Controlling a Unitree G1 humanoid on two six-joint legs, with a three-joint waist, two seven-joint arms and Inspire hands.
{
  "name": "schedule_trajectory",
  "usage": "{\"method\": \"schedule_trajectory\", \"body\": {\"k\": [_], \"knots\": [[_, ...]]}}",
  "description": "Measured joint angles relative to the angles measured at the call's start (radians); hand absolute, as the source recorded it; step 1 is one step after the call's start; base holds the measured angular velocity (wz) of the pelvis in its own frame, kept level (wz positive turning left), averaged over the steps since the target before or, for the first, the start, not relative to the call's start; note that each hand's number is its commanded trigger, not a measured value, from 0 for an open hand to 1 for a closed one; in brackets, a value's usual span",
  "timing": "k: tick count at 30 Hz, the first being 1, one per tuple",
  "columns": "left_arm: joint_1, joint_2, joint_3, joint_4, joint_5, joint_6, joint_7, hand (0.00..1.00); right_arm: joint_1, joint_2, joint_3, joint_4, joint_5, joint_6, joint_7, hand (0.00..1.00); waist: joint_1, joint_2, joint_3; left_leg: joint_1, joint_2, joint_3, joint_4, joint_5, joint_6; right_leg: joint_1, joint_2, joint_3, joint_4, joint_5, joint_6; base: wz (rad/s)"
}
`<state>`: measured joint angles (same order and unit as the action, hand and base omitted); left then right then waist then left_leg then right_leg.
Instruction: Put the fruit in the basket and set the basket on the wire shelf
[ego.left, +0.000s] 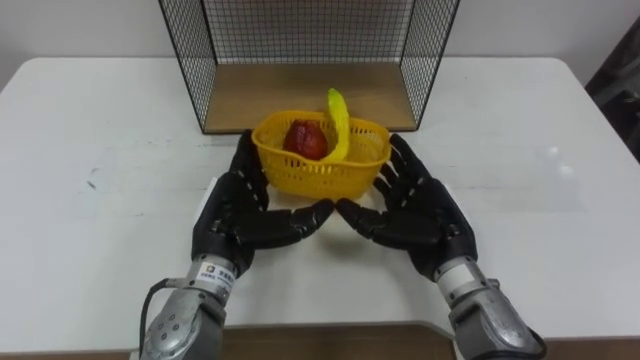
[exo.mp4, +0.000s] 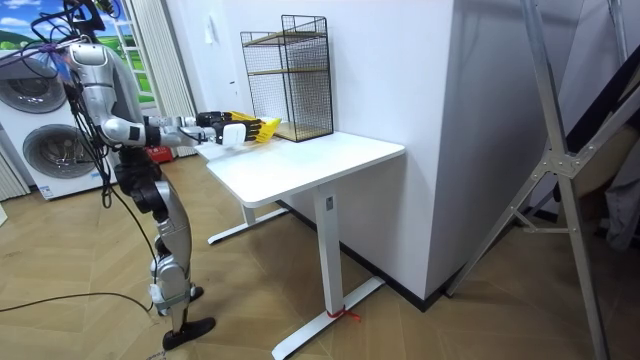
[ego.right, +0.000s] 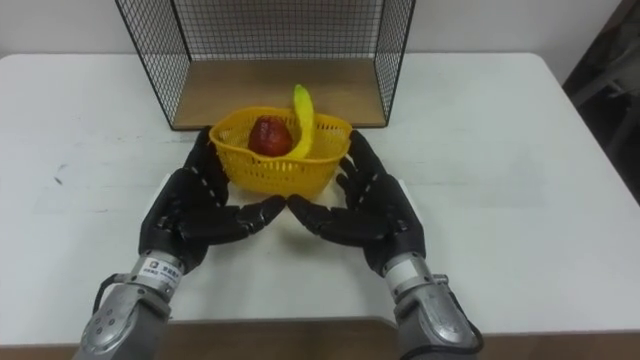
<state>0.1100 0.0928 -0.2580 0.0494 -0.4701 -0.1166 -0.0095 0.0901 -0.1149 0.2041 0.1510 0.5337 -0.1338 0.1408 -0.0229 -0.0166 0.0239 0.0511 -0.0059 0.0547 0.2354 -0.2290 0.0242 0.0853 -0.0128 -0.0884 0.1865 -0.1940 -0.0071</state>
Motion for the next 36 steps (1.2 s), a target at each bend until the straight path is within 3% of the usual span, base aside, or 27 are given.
{"method": "schedule_trajectory", "body": {"k": [10,36], "knots": [[0.0,0.014,-0.013,0.001,0.001,0.0,0.0,0.0,-0.005,0.006,0.001,0.0,-0.114,0.0,-0.029,0.0,0.0,-0.01,-0.0019,0.001,0.0,0.002,0.0,0.0,0.0,0.002,0.0,0.004,0.001,0.0,0.0,0.0],[0.0,0.022,-0.021,0.012,0.004,0.004,0.0,0.0,-0.055,0.007,0.004,-0.002,-0.15,0.014,-0.053,0.0,-0.001,-0.005,-0.0045,0.012,0.0,0.008,0.001,0.0,0.0,0.013,0.001,0.004,0.004,0.0,0.0,0.0]]}}
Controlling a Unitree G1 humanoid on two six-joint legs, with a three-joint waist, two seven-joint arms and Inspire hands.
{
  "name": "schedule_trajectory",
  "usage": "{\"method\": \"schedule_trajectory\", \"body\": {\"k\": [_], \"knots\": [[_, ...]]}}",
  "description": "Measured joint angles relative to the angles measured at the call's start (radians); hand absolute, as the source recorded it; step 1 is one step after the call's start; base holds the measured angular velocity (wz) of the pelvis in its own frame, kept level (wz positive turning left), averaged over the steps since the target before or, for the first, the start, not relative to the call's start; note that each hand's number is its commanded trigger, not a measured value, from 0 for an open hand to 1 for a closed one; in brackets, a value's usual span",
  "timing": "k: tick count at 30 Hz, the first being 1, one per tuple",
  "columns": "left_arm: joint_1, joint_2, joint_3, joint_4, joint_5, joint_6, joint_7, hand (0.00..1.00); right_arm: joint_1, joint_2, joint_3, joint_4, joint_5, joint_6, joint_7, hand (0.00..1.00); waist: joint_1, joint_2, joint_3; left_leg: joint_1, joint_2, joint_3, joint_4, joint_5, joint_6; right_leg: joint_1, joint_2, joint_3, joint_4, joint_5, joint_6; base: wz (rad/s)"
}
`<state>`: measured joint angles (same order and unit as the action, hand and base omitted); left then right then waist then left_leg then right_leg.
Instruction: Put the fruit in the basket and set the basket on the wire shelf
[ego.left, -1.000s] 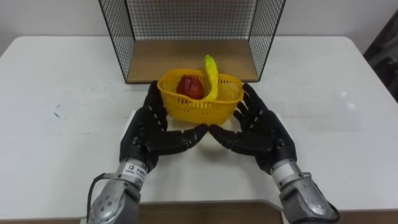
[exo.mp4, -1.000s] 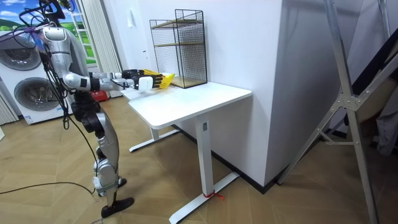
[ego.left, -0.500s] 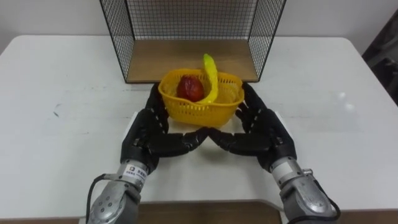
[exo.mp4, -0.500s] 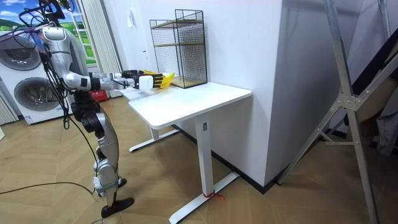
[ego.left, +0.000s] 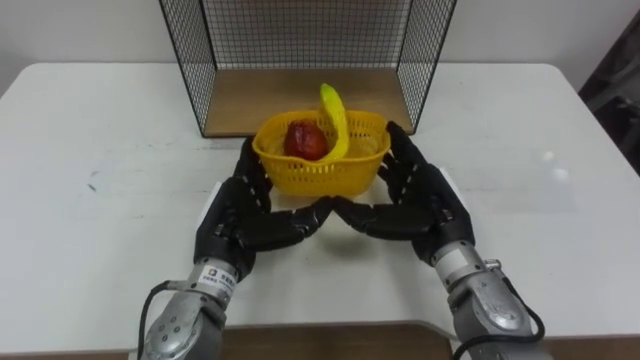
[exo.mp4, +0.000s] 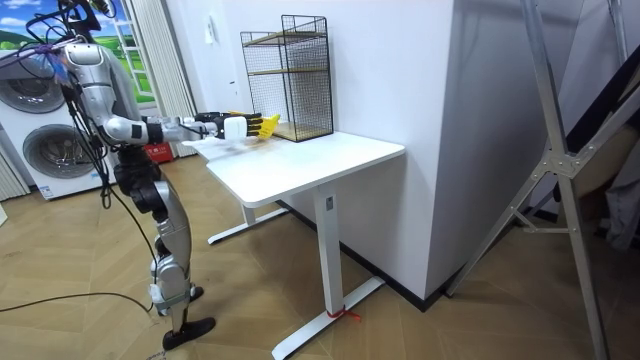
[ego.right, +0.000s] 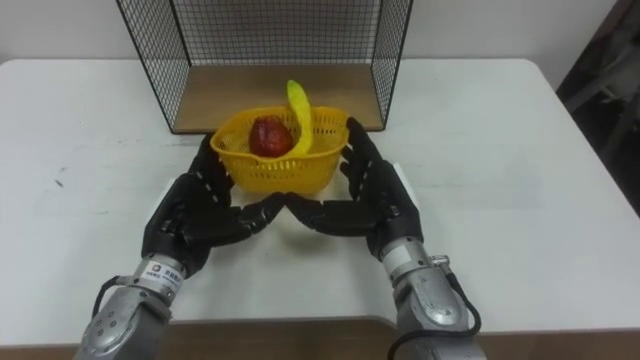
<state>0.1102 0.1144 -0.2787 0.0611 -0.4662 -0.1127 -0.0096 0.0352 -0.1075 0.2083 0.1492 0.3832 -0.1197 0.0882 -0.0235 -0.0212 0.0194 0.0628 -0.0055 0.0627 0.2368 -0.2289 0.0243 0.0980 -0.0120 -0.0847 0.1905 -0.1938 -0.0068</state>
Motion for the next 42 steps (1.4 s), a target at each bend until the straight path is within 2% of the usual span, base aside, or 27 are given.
{"method": "schedule_trajectory", "body": {"k": [12,20,28,32,34,35,38,42], "knots": [[-0.004,0.0,0.001,-0.055,0.004,-0.008,0.0,0.0,-0.035,0.0,0.004,-0.021,0.001,-0.012,-0.024,0.0,-0.008,0.0,-0.0003,-0.004,0.0,-0.007,0.003,0.0,0.0,-0.002,0.0,0.0,0.002,0.0,0.0,0.0],[-0.005,0.0,0.015,-0.117,0.008,-0.022,0.0,0.0,-0.035,0.0,0.004,-0.079,0.008,-0.024,-0.024,0.0,0.0,0.0,-0.0008,-0.01,0.0,-0.003,0.003,0.0,0.0,-0.011,0.001,-0.001,0.005,0.0,0.0,0.0],[-0.006,-0.001,0.019,-0.119,0.03,-0.028,0.0,0.0,-0.035,0.001,0.004,-0.084,0.008,-0.035,-0.024,0.0,0.001,-0.001,-0.0016,-0.009,0.004,-0.002,0.011,0.0,0.0,-0.011,0.001,-0.003,0.014,0.0,0.0,0.01],[-0.027,-0.001,0.022,-0.119,0.036,-0.029,0.0,0.0,-0.036,0.0,0.004,-0.086,0.013,-0.036,-0.032,0.0,0.005,-0.004,-0.0021,-0.057,0.013,-0.002,0.11,-0.005,-0.005,-0.03,0.004,-0.011,0.057,-0.002,-0.002,0.03],[-0.029,-0.001,0.022,-0.119,0.037,-0.031,0.0,0.0,-0.035,0.0,0.005,-0.086,0.015,-0.037,-0.032,0.0,0.011,-0.005,-0.0016,-0.077,0.026,-0.001,0.174,-0.012,-0.01,-0.043,0.004,-0.015,0.095,-0.013,-0.008,-0.08],[-0.032,-0.001,0.022,-0.119,0.038,-0.037,0.0,0.0,-0.035,0.0,0.005,-0.086,0.019,-0.047,-0.032,0.0,0.019,-0.007,-0.0017,-0.1,0.031,-0.001,0.232,-0.021,-0.02,-0.061,0.004,-0.018,0.132,-0.032,-0.012,-0.13],[-0.046,-0.007,0.034,-0.119,0.047,-0.048,0.0,0.0,-0.036,0.002,0.006,-0.086,0.018,-0.067,-0.023,0.0,0.04,-0.01,-0.0001,-0.158,0.036,-0.01,0.355,-0.038,-0.023,-0.097,0.012,0.002,0.205,-0.078,-0.033,-0.21],[-0.05,-0.01,0.038,-0.119,0.048,-0.057,0.0,0.0,-0.042,0.001,0.01,-0.089,0.047,-0.066,-0.019,0.0,0.032,-0.012,0.0016,-0.197,0.053,-0.012,0.393,-0.033,-0.027,-0.115,0.023,0.008,0.237,-0.093,-0.058,0.05]]}}
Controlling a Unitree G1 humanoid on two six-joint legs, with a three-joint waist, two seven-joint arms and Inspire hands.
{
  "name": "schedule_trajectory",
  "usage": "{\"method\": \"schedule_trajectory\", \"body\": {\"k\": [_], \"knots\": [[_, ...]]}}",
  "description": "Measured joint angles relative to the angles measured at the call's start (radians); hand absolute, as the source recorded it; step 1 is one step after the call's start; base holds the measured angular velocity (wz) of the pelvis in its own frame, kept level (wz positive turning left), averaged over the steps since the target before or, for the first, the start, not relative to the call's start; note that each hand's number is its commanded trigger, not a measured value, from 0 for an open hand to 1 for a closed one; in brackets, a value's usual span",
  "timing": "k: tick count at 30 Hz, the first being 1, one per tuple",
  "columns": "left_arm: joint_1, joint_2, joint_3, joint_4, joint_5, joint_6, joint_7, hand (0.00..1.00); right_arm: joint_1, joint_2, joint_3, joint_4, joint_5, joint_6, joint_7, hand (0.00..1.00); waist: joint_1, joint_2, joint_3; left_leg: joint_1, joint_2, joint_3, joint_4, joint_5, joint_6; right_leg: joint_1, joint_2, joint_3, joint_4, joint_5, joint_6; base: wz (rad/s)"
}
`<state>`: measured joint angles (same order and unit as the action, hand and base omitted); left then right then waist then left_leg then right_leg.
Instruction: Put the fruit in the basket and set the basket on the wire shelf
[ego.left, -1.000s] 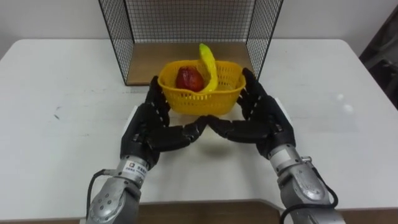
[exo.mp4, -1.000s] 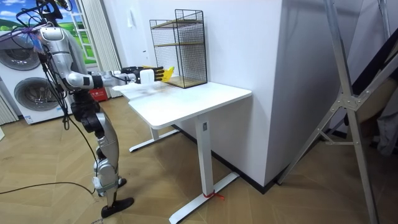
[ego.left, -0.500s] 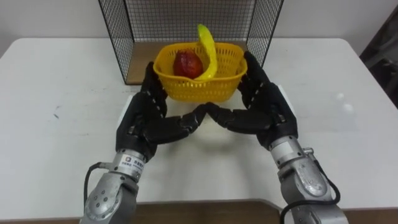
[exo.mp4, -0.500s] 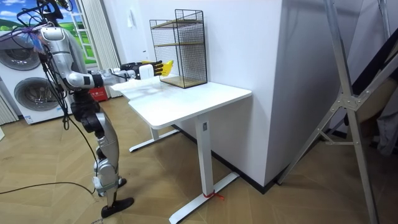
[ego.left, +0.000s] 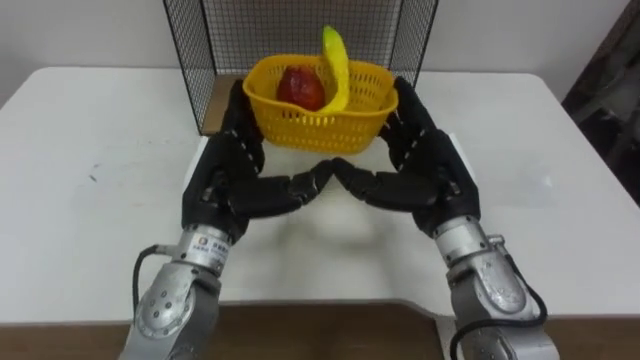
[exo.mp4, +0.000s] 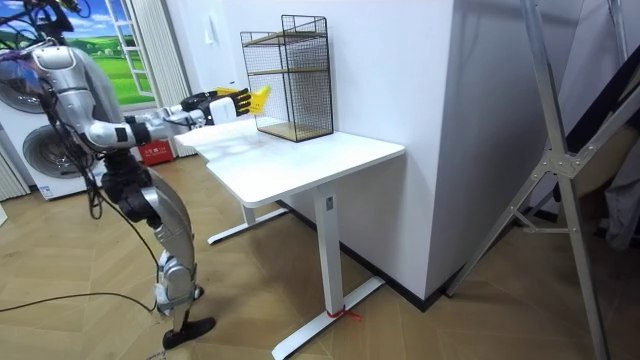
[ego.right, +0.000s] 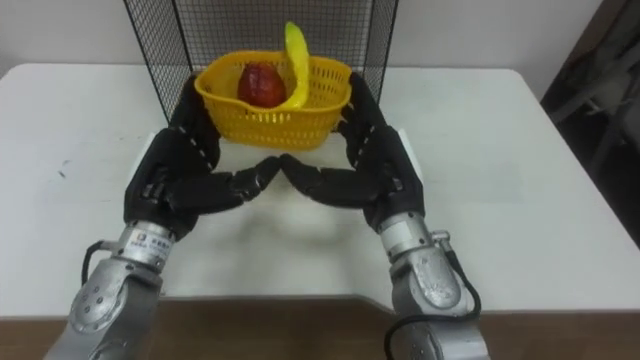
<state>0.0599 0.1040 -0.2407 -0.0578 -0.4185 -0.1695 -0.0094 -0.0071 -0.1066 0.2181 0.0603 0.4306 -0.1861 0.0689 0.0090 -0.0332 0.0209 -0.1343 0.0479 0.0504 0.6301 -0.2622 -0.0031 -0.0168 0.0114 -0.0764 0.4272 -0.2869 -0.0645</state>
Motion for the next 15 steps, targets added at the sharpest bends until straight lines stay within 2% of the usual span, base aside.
{"method": "schedule_trajectory", "body": {"k": [1,2,3,4,5,6,7,9,10,12,13,15], "knots": [[-0.007,0.0,-0.001,0.001,-0.003,-0.003,0.0,0.0,-0.012,0.001,-0.003,0.0,0.0,0.0,-0.001,0.0,-0.008,-0.002,0.0057,-0.04,-0.008,-0.002,-0.002,0.005,-0.02,-0.013,-0.003,0.001,0.01,-0.003,-0.006,0.28],[-0.016,-0.004,-0.004,0.001,-0.001,-0.003,0.0,0.0,-0.015,-0.005,-0.008,0.001,0.006,-0.002,-0.002,0.0,-0.01,-0.005,0.0052,-0.088,-0.028,-0.008,-0.072,0.013,-0.02,-0.03,-0.004,0.013,0.012,-0.005,-0.001,0.3],[-0.019,-0.006,-0.004,0.001,-0.001,-0.004,0.0,0.0,-0.015,-0.009,-0.01,0.001,0.009,-0.002,-0.002,0.0,-0.01,-0.005,0.0047,-0.112,-0.035,-0.015,-0.114,0.021,-0.022,-0.035,-0.004,0.019,0.012,-0.009,0.005,0.1],[-0.019,-0.012,-0.004,0.001,-0.002,-0.005,0.0,0.0,-0.014,-0.015,-0.01,0.003,0.018,0.002,-0.001,0.0,-0.009,-0.003,0.0048,-0.144,-0.048,-0.024,-0.199,0.072,-0.017,-0.036,-0.004,0.026,0.012,-0.011,0.009,-0.18],[-0.019,-0.007,0.0,0.001,-0.002,-0.005,0.0,0.0,-0.012,-0.014,-0.007,0.003,0.018,0.013,0.0,0.0,0.0,0.0,0.0019,-0.15,-0.043,-0.028,-0.243,0.13,-0.011,-0.037,-0.005,0.025,0.012,-0.014,0.017,-0.24],[-0.019,-0.007,0.003,0.001,-0.002,-0.005,0.0,0.0,-0.011,-0.015,-0.005,0.003,0.017,0.016,0.001,0.0,-0.004,0.001,-0.005,-0.147,-0.043,-0.028,-0.25,0.154,-0.007,-0.037,-0.005,0.023,0.012,-0.017,0.022,-0.14],[-0.021,-0.007,0.006,0.001,-0.002,-0.009,0.0,0.0,-0.012,-0.015,-0.007,0.003,0.016,0.016,0.005,0.0,-0.006,-0.007,-0.013,-0.139,-0.046,-0.017,-0.264,0.175,0.006,-0.035,-0.009,0.025,0.009,-0.022,0.031,-0.03],[-0.021,-0.004,0.003,0.001,-0.002,-0.009,0.0,0.0,-0.012,-0.014,-0.006,0.003,0.016,0.015,0.008,0.0,-0.004,-0.016,-0.0125,-0.116,-0.063,-0.009,-0.267,0.193,0.023,-0.013,-0.024,0.036,0.0,-0.033,0.05,-0.12],[-0.021,-0.003,0.003,0.002,-0.002,-0.009,0.0,0.0,-0.012,-0.017,-0.007,0.003,0.017,0.015,0.009,0.0,-0.003,-0.016,-0.0123,-0.111,-0.065,-0.007,-0.261,0.198,0.031,-0.005,-0.028,0.039,0.0,-0.037,0.057,-0.15],[-0.021,0.007,0.003,0.002,-0.005,-0.011,-0.002,0.0,-0.012,-0.016,-0.005,0.003,0.021,0.015,0.011,0.0,-0.001,-0.023,-0.0141,-0.096,-0.081,0.007,-0.244,0.184,0.058,0.013,-0.049,0.045,0.011,-0.058,0.06,-0.1],[-0.021,0.01,0.001,-0.002,-0.004,-0.015,-0.002,0.0,-0.012,-0.016,-0.004,-0.002,0.023,0.013,0.011,0.0,-0.002,-0.029,-0.0173,-0.096,-0.094,0.02,-0.23,0.164,0.072,0.015,-0.066,0.045,0.023,-0.07,0.066,0.0],[-0.021,0.006,-0.001,-0.002,-0.005,-0.025,-0.002,0.0,-0.012,-0.019,-0.006,-0.013,0.025,0.012,0.01,0.0,-0.006,-0.04,-0.016,-0.091,-0.132,0.039,-0.2,0.116,0.096,0.018,-0.111,0.046,0.085,-0.113,0.09,-0.02]]}}
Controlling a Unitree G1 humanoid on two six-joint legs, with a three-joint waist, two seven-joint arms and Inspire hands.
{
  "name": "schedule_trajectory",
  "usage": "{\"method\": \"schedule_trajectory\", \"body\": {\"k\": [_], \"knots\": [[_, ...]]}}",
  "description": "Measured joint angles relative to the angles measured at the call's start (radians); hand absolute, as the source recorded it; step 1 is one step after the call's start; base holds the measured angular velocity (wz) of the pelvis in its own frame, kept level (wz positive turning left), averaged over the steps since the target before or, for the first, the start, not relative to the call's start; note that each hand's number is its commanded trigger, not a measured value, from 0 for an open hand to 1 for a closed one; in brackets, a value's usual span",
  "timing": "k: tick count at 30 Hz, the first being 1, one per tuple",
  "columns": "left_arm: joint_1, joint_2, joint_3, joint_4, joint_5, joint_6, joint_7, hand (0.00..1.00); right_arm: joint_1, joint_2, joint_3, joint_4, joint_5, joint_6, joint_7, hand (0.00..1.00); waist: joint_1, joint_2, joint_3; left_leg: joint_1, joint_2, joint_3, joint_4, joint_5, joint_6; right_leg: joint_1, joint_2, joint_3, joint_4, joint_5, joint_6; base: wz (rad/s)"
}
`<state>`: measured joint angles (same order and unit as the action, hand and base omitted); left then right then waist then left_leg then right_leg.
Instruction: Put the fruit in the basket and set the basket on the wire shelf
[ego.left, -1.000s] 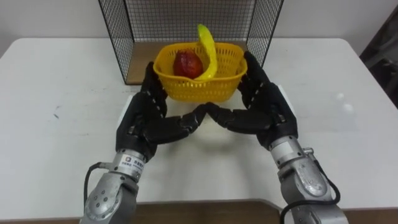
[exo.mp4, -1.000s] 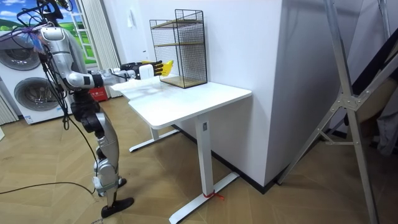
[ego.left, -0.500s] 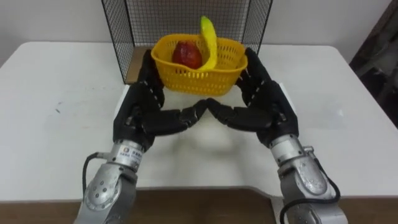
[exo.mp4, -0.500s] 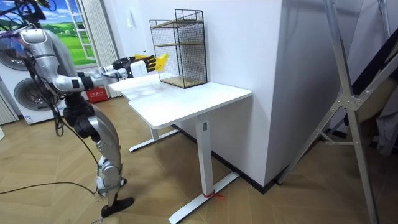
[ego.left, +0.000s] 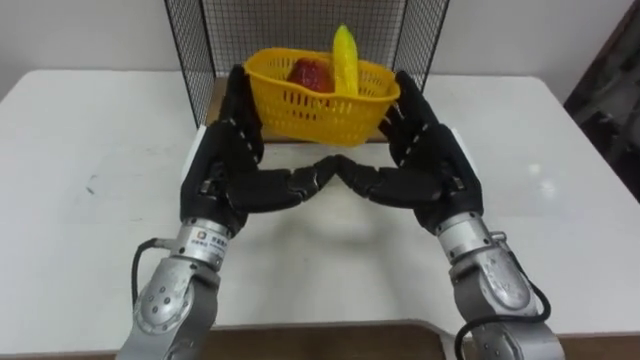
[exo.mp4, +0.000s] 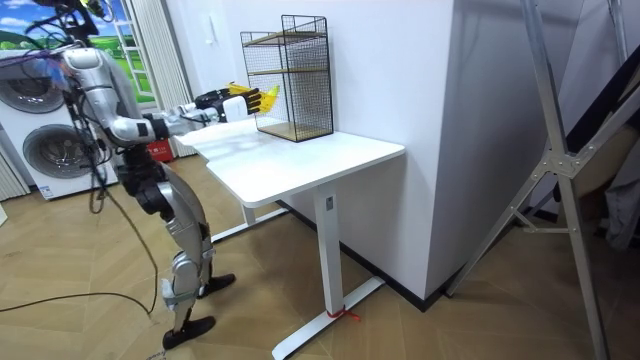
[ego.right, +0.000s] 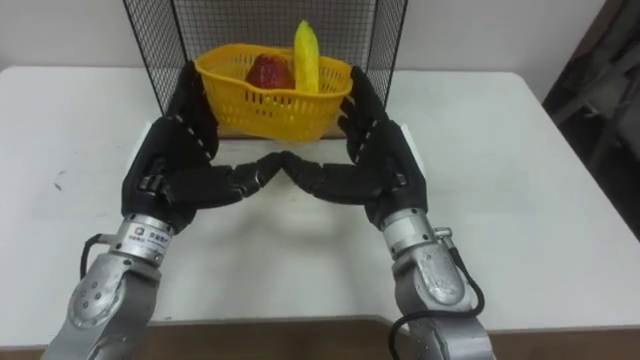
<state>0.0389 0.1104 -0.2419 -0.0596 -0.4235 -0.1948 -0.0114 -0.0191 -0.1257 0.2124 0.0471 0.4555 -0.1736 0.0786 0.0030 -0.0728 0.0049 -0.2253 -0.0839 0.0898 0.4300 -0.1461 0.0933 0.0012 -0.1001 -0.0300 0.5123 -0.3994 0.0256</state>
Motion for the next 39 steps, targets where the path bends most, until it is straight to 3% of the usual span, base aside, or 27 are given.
{"method": "schedule_trajectory", "body": {"k": [2,4,5,6,8,10,13,15,16,17,19,26,33,39], "knots": [[0.0,-0.001,-0.003,0.0,-0.001,-0.001,0.0,0.0,0.0,-0.001,0.001,-0.004,0.002,0.0,-0.005,0.0,-0.001,-0.006,0.0052,0.014,-0.031,0.013,0.023,-0.031,0.024,-0.033,-0.034,-0.002,0.131,-0.021,0.026,0.02],[0.0,-0.001,-0.008,0.0,0.0,-0.002,0.0,0.0,-0.002,0.0,0.001,-0.004,0.005,0.0,-0.012,0.0,-0.001,-0.011,0.0077,0.031,-0.054,0.019,0.046,-0.061,0.041,-0.081,-0.069,0.002,0.287,-0.003,0.038,0.1],[0.0,-0.003,-0.009,0.0,0.0,-0.003,0.0,0.0,-0.003,0.001,-0.001,-0.004,0.006,0.0,-0.013,0.0,-0.002,-0.009,0.0087,0.046,-0.058,0.022,0.064,-0.085,0.05,-0.108,-0.084,0.001,0.364,0.034,0.038,0.07],[0.0,-0.003,-0.009,0.0,-0.001,-0.003,0.0,0.0,-0.004,0.002,-0.001,-0.004,0.002,0.0,-0.013,0.0,-0.004,-0.007,0.0105,0.053,-0.058,0.022,0.069,-0.095,0.053,-0.116,-0.088,-0.001,0.394,0.055,0.037,0.05],[0.0,-0.001,-0.007,0.0,-0.001,-0.011,0.0,0.0,-0.003,0.004,-0.001,-0.004,-0.027,-0.005,-0.013,0.0,-0.018,0.008,0.0199,0.089,-0.058,0.004,0.069,-0.121,0.066,-0.129,-0.087,-0.01,0.451,0.137,0.041,0.11],[-0.001,0.003,-0.006,0.0,0.001,-0.017,0.0,0.0,-0.004,0.004,-0.001,-0.004,-0.033,-0.012,-0.012,0.0,-0.023,0.022,0.0225,0.104,-0.058,-0.007,0.047,-0.128,0.073,-0.145,-0.083,-0.015,0.459,0.138,0.052,0.01],[-0.003,0.002,-0.006,0.001,0.0,-0.017,0.001,0.0,-0.001,0.003,-0.005,-0.004,-0.026,-0.007,-0.012,0.0,-0.023,0.031,0.0249,0.115,-0.05,-0.009,0.02,-0.125,0.078,-0.199,-0.059,-0.033,0.341,0.056,0.035,-0.05],[-0.003,0.002,-0.008,0.001,0.001,-0.017,0.001,0.0,-0.001,-0.002,-0.007,-0.003,-0.024,-0.007,-0.013,0.0,-0.03,0.031,0.0245,0.127,-0.05,-0.018,0.013,-0.125,0.078,-0.201,-0.035,-0.04,0.183,0.047,0.029,0.11],[-0.004,0.002,-0.01,0.001,0.001,-0.016,0.001,0.0,-0.001,-0.001,-0.006,-0.002,-0.026,-0.007,-0.013,0.0,-0.032,0.031,0.0244,0.137,-0.051,-0.019,0.012,-0.125,0.077,-0.189,-0.016,-0.049,0.07,0.067,0.015,0.24],[-0.004,-0.001,-0.011,0.007,0.001,-0.013,0.001,0.0,-0.001,0.001,-0.006,0.008,-0.026,-0.007,-0.013,0.0,-0.042,0.036,0.0244,0.153,-0.05,-0.024,0.009,-0.126,0.075,-0.177,0.0,-0.046,0.027,0.121,0.011,0.27],[-0.012,-0.001,-0.01,0.008,0.004,-0.005,0.001,0.0,-0.005,0.003,-0.003,0.021,-0.026,-0.007,-0.02,0.0,-0.029,0.043,0.0188,0.18,-0.039,-0.022,-0.025,-0.126,0.074,-0.142,0.018,-0.041,-0.02,0.132,0.007,-0.04],[-0.052,0.01,-0.001,0.017,0.026,0.016,0.001,0.0,-0.039,0.003,-0.001,0.022,-0.02,0.001,-0.036,0.0,-0.022,0.047,0.0195,0.208,0.004,-0.007,-0.1,-0.119,0.059,-0.093,0.068,-0.028,-0.15,0.199,-0.003,-0.12],[-0.054,0.01,0.0,0.042,0.027,0.046,0.001,0.0,-0.039,0.005,-0.002,0.022,-0.027,0.026,-0.043,0.0,-0.03,0.056,0.0165,0.223,0.01,-0.007,-0.124,-0.118,0.059,-0.069,0.079,-0.024,-0.189,0.223,-0.001,-0.01],[-0.081,0.011,0.002,0.092,0.029,0.075,0.001,0.0,-0.04,0.005,-0.001,0.037,-0.028,0.04,-0.045,0.0,-0.026,0.069,0.0226,0.238,0.015,0.007,-0.127,-0.118,0.059,-0.053,0.085,-0.011,-0.206,0.23,0.001,-0.05]]}}
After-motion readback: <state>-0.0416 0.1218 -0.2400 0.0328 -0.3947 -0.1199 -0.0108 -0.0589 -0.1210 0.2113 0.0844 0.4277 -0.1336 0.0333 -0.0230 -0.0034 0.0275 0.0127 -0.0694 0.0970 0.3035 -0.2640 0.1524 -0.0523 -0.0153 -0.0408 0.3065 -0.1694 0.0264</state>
